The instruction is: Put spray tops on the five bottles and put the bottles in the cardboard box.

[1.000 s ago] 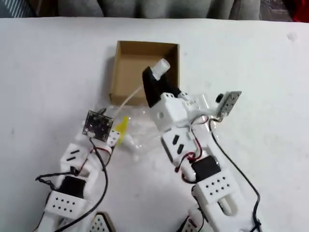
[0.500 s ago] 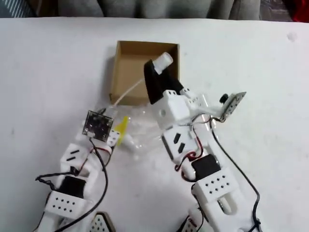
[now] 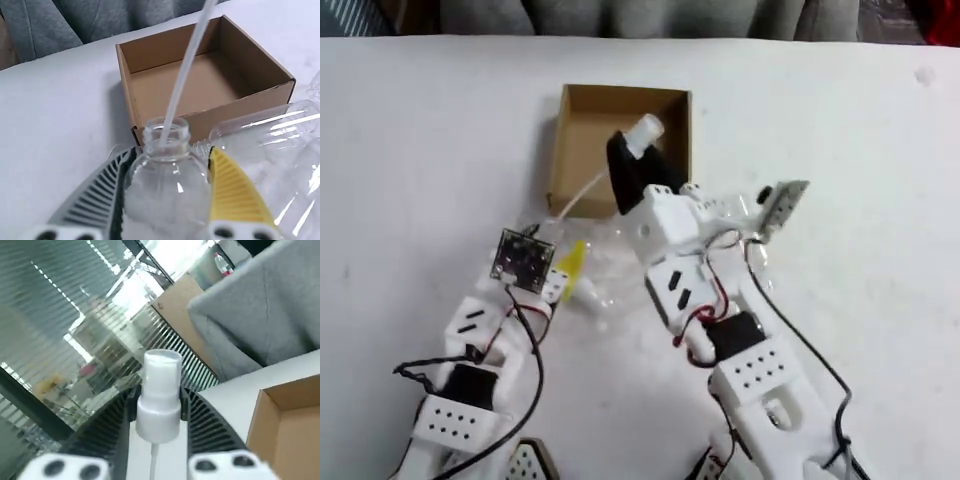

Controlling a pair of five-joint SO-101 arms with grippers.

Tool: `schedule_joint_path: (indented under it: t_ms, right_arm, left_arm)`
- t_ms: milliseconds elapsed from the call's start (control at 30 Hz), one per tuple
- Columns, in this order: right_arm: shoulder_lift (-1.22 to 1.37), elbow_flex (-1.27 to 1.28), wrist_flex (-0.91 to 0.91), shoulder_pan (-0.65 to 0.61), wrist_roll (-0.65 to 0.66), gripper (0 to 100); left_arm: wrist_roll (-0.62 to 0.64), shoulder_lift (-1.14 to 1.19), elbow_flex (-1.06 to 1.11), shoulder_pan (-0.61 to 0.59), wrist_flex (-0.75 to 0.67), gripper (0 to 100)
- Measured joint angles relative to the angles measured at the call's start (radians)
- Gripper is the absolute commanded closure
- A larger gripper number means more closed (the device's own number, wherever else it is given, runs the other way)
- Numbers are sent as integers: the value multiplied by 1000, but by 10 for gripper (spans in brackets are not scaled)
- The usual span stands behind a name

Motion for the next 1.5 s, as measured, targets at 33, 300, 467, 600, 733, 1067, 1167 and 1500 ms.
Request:
schedule_joint_path:
  t_ms: [33, 300, 467, 600, 733, 1067, 1167, 1500]
  right_arm:
    - [20, -8, 0, -3, 0, 983]
    - [104, -44, 0, -3, 0, 983]
    - [106, -44, 2, -2, 0, 983]
    - [106, -44, 2, -11, 0, 983]
    - [106, -44, 38, -54, 0, 983]
    - [124, -44, 75, -97, 2, 983]
    - [183, -44, 75, -121, 35, 983]
    - [232, -44, 75, -184, 186, 979]
  left_arm:
    - [0, 0, 0, 0, 0, 969]
    - [0, 0, 0, 0, 0, 969]
    - [0, 0, 0, 0, 0, 969]
    - [0, 0, 0, 0, 0, 969]
    - [0, 0, 0, 0, 0, 969]
    - [0, 0, 0, -2, 0, 970]
    - [0, 0, 0, -2, 0, 971]
    - [0, 0, 0, 2, 0, 972]
